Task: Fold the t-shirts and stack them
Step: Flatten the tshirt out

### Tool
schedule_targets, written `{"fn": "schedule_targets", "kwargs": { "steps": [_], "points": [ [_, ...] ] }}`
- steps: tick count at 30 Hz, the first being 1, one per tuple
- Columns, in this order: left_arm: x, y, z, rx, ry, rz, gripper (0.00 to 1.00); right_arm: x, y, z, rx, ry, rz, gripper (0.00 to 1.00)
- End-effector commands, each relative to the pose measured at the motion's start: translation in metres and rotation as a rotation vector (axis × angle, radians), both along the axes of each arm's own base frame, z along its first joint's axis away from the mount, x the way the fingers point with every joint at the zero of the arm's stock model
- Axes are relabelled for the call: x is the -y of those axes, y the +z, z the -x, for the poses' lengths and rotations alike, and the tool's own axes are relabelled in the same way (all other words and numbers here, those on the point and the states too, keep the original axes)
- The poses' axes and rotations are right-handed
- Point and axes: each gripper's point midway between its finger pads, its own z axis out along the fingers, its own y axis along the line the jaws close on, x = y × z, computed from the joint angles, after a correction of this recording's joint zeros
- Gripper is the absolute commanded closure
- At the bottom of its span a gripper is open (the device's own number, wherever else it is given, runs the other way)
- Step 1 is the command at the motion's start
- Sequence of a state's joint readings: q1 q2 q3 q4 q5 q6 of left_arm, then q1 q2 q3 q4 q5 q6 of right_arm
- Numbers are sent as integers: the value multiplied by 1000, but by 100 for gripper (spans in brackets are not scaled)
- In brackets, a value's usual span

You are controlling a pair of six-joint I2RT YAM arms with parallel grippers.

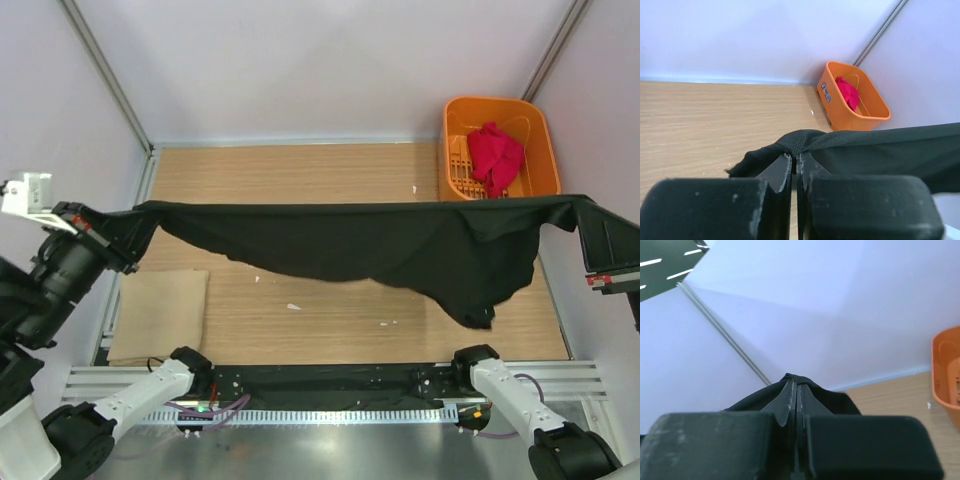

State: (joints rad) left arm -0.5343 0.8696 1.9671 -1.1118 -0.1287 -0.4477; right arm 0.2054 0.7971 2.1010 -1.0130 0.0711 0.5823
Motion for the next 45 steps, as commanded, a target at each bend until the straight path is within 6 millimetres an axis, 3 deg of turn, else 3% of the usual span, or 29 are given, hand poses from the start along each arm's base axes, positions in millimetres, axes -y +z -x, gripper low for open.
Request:
{"fn": "schedule_targets", "kwargs": {
  "steps": [1,5,7,8,9,10,11,12,13,14,15,16,17,18,20,21,22,23,24,25,29,34,36,37,38,40,41,44,45],
  "points": [
    [-14,2,-11,16,92,-46,100,-9,1,-40,-29,6,21,99],
    [-22,-12,-45,-47,225,-113,100,-25,-25,-103,-120,17,80,99],
    [-14,-40,-81,-121,284,-174,100,-32,-43,-152,-170,0,101,99],
    [-13,-68,-101,-184,337,-232,100,-36,-68,-178,-230,-9,123,99],
    [-9,-82,-114,-214,359,-258,100,-40,-69,-201,-203,-13,128,99],
    [1,-103,-139,-259,381,-299,100,-47,-109,-241,-292,-12,160,99],
    [3,-131,-155,-319,398,-347,100,-53,-129,-264,-325,-6,184,99],
    [9,-148,-169,-366,390,-343,100,-59,-136,-288,-306,-1,191,99],
    [-3,-166,-188,-419,440,-339,100,-64,-157,-308,-342,4,201,99],
    [-6,-204,-210,-519,471,-375,100,-75,-202,-348,-429,27,219,99],
    [-11,-224,-227,-569,491,-371,100,-92,-208,-367,-398,98,220,99],
    [-33,-244,-241,-625,557,-373,100,-99,-217,-389,-412,109,223,99],
    [-43,-254,-254,-656,590,-366,100,-107,-267,-422,-513,124,238,99],
    [-46,-292,-278,-741,595,-399,100,-115,-287,-440,-530,150,253,95],
    [-67,-314,-305,-778,643,-477,92,-119,-290,-471,-536,140,273,85],
    [-69,-350,-316,-858,640,-546,88,-118,-359,-486,-714,139,302,82],
    [-73,-365,-319,-925,629,-552,85,-113,-330,-503,-681,106,290,77],
    [-76,-353,-329,-918,661,-552,81,-114,-344,-509,-735,111,284,72],
    [-79,-365,-326,-965,663,-586,73,-113,-381,-500,-880,122,303,67],
    [-80,-361,-326,-956,665,-582,56,-115,-362,-502,-851,122,313,67],
    [-84,-343,-309,-901,651,-588,25,-121,-358,-460,-901,104,381,54],
    [-77,-314,-276,-853,545,-539,25,-127,-361,-370,-967,142,421,45],
    [-56,-330,-255,-906,433,-469,27,-133,-371,-347,-984,170,416,44],
    [-47,-335,-247,-926,394,-430,31,-129,-399,-327,-1046,168,432,44],
    [-40,-346,-229,-956,355,-399,33,-130,-397,-316,-1032,162,419,44],
    [-14,-357,-218,-975,265,-279,39,-131,-421,-304,-1055,158,407,43],
    [-6,-376,-202,-1020,229,-260,41,-134,-425,-304,-1050,162,401,42],
    [15,-386,-190,-1008,164,-216,47,-146,-422,-337,-918,136,370,41],
    [24,-388,-189,-1003,141,-215,48,-149,-433,-348,-921,133,371,41]
  ]
}}
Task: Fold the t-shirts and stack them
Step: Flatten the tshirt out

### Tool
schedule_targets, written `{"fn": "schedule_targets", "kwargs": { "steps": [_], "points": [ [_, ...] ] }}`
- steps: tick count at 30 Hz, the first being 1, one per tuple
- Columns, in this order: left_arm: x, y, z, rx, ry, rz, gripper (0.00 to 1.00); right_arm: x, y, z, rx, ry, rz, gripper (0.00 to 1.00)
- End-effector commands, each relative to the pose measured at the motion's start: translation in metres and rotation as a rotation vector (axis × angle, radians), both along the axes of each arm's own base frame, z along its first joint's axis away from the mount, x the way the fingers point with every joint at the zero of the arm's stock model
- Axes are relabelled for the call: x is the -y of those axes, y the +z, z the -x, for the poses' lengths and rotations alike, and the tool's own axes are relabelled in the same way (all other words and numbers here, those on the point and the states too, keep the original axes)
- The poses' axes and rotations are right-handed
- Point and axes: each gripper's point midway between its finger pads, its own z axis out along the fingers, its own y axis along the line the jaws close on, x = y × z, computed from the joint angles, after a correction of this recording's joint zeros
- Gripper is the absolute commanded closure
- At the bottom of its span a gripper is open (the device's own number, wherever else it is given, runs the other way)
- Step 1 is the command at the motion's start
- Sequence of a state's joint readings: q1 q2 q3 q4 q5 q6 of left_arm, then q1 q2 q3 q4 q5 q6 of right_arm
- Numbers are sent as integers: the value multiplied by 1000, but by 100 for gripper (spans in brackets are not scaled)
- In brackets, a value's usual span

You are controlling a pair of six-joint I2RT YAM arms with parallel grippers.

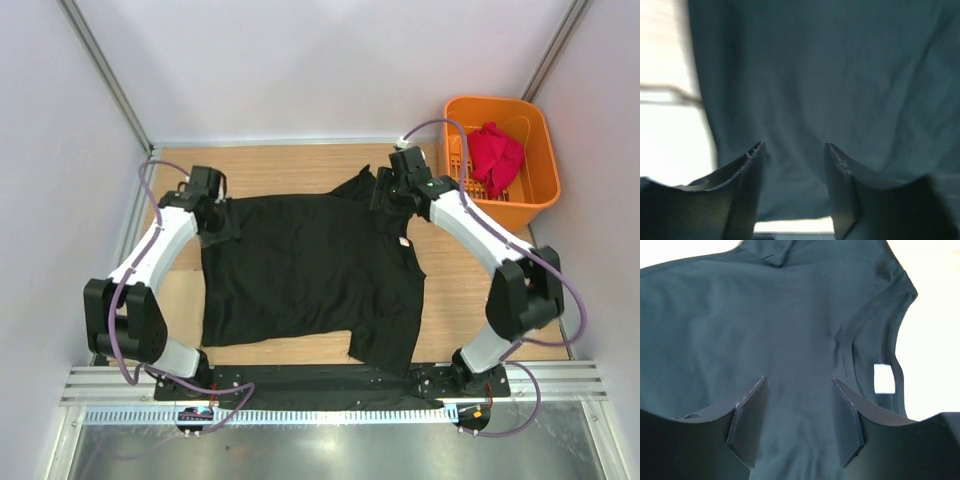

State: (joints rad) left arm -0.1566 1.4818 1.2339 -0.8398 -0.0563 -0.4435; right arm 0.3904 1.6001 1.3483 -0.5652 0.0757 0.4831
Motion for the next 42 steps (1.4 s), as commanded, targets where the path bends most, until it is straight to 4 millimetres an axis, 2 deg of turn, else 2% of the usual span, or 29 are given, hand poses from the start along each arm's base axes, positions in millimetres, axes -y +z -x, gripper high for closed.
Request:
{"fn": "schedule_targets", "kwargs": {
  "steps": [1,2,3,4,5,6,7,9,10,12,13,16,19,23,25,27,29,30,35,36,37,38,39,40,42],
  "points": [
    [49,-8,2,10,-67,181,50,-16,-1,-61,155,-47,-43,41],
    [55,-12,5,-4,-79,187,50,-21,2,-76,185,-42,-50,40],
    [69,-17,9,-18,-111,191,50,-24,-28,-87,131,-49,-27,39],
    [77,-22,12,-33,-109,200,50,-31,-14,-106,157,-49,-55,39],
    [86,-27,14,-42,-119,203,50,-29,-22,-113,131,-57,-56,38],
    [103,-33,18,-51,-152,208,50,-27,-51,-120,69,-80,-41,39],
    [109,-42,22,-74,-152,213,49,-28,-42,-131,82,-92,-45,39],
    [127,-52,27,-100,-136,259,49,-18,-57,-133,36,-123,-9,39],
    [128,-68,34,-142,-125,262,49,-15,-68,-133,19,-135,5,39],
    [134,-81,37,-158,-112,262,49,-2,-82,-129,-9,-171,38,39],
    [132,-96,45,-196,-105,250,49,2,-87,-128,-20,-185,35,39],
    [136,-118,59,-273,-92,255,50,28,-107,-124,-54,-242,46,39],
    [148,-124,71,-287,-122,242,50,52,-122,-119,-84,-269,81,39],
    [180,-127,89,-310,-189,260,49,79,-129,-118,-105,-266,130,39],
    [192,-121,90,-309,-217,264,49,85,-123,-120,-88,-265,159,39],
    [198,-112,91,-288,-238,258,47,87,-106,-125,-51,-245,172,39],
    [189,-106,90,-267,-218,220,46,83,-93,-131,-14,-231,162,39],
    [187,-96,87,-239,-217,220,44,81,-81,-136,14,-223,152,39],
    [171,-73,79,-184,-217,133,42,42,-57,-155,88,-129,-10,38],
    [170,-64,70,-147,-210,116,42,35,-52,-160,100,-113,-33,38],
    [167,-59,69,-140,-209,105,41,28,-55,-164,105,-103,-53,38],
    [163,-55,64,-123,-208,87,41,13,-57,-163,93,-55,-105,38],
    [164,-46,58,-103,-206,87,41,6,-56,-166,94,-41,-130,38],
    [160,-41,58,-102,-202,76,41,2,-65,-167,74,-42,-153,39],
    [158,-29,50,-77,-194,81,41,-7,-68,-169,69,-22,-187,45]
  ]
}}
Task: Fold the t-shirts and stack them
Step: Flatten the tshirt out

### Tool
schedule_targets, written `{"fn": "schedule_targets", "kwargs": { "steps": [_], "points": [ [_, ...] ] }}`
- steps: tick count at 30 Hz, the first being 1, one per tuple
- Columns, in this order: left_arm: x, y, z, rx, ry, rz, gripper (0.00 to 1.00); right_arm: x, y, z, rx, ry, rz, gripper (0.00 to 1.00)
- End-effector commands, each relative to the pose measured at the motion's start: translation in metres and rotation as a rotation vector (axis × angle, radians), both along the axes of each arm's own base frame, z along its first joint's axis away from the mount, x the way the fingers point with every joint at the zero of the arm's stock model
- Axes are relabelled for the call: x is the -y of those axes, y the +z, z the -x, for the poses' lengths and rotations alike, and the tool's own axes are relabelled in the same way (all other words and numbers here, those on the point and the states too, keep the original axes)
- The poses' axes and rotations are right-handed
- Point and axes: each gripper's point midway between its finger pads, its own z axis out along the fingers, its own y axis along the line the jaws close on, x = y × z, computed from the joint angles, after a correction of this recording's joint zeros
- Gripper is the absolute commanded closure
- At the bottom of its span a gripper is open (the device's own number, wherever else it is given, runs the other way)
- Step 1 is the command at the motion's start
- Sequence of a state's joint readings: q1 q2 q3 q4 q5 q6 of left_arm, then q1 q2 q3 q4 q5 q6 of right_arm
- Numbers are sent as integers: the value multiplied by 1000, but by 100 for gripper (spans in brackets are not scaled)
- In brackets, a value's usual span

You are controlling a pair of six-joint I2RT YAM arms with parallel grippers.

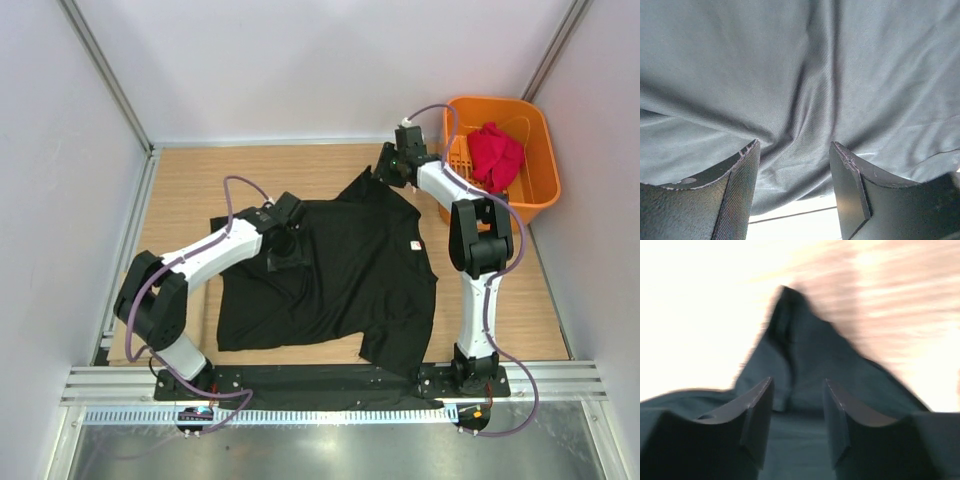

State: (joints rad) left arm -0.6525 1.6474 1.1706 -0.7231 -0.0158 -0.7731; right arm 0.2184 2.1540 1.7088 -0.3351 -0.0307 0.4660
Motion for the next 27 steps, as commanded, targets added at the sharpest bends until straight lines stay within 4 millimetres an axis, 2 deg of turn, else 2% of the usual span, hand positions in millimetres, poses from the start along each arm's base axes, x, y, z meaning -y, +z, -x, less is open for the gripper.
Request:
{"fn": "schedule_targets", "kwargs": {
  "steps": [1,3,5,7,15,17,18,19,20,23,27],
  "points": [
    [-17,36,-15,82,21,-33,41,-31,19,-18,76,62,-123,53],
    [-20,46,-18,104,37,-10,41,-38,13,-19,74,73,-151,59],
    [-25,54,-20,118,57,7,41,-42,5,-21,67,81,-147,60],
    [-29,55,-20,112,71,16,41,-48,5,-22,62,92,-156,60],
    [-43,62,-19,119,111,38,41,-57,-18,-19,26,105,-145,60],
    [-45,62,-19,114,115,39,41,-61,-18,-19,28,111,-151,67],
    [-46,63,-19,118,119,39,41,-65,-15,-20,37,117,-157,73],
    [-48,64,-18,119,122,40,41,-68,-12,-21,41,114,-171,87],
    [-49,64,-18,121,122,40,41,-70,-11,-22,44,111,-176,92],
    [-52,64,-18,122,129,40,41,-75,11,-29,84,83,-188,94],
    [-57,62,-18,117,141,35,41,-89,27,-39,118,31,-280,99]
  ]
}}
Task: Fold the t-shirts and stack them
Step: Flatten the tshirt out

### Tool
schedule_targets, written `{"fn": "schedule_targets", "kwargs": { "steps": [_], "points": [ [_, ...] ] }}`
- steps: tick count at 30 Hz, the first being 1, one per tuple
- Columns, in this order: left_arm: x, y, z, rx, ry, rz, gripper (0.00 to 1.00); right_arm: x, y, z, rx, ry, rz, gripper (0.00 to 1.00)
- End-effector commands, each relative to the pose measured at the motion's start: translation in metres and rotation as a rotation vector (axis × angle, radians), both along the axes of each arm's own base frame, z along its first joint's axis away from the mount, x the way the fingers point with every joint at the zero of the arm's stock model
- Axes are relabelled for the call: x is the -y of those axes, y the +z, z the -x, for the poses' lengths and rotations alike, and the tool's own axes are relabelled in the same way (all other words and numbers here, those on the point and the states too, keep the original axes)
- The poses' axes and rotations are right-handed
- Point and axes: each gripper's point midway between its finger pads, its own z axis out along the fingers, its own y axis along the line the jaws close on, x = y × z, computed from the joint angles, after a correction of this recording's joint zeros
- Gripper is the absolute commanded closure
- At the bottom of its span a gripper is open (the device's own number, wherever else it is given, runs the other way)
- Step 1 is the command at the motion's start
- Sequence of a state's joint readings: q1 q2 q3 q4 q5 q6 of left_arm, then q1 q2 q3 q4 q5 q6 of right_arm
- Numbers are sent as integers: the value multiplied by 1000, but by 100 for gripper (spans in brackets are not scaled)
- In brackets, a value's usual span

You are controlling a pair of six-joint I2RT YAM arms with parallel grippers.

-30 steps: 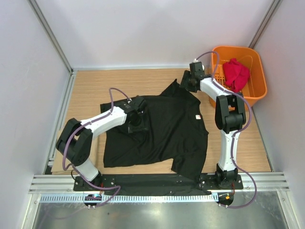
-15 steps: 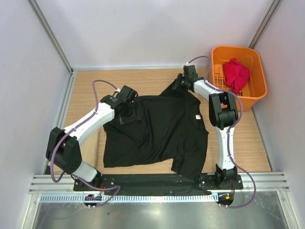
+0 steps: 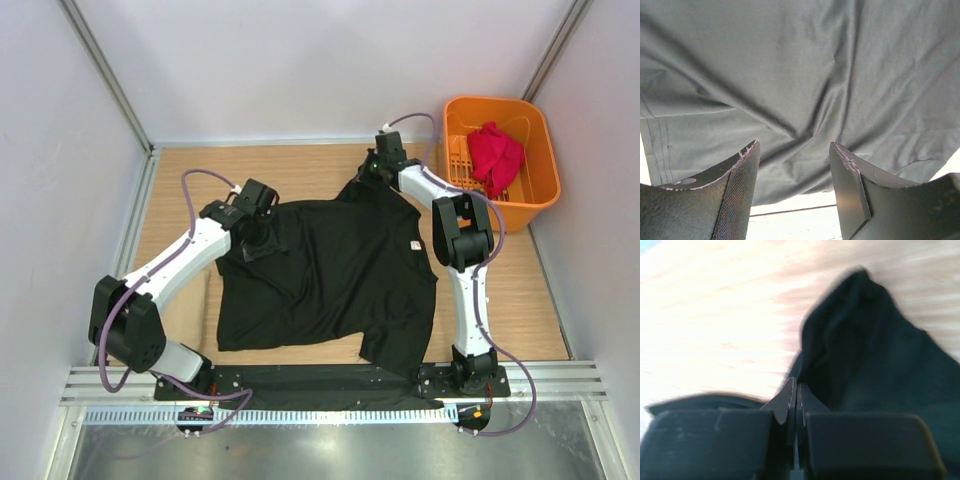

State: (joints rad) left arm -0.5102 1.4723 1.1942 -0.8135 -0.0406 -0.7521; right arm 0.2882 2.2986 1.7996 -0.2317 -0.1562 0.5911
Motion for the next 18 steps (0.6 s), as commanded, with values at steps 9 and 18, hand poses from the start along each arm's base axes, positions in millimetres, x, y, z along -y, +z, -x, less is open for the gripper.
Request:
{"fn": "schedule_targets", "kwargs": {
  "steps": [9,18],
  "points": [
    [-20,-10,-20,7,54,-30,38,-78,126,-66,290,24,-792,57],
    [-59,-9,-65,10,142,-17,37,24,100,-12,211,31,56,48]
  ]
}}
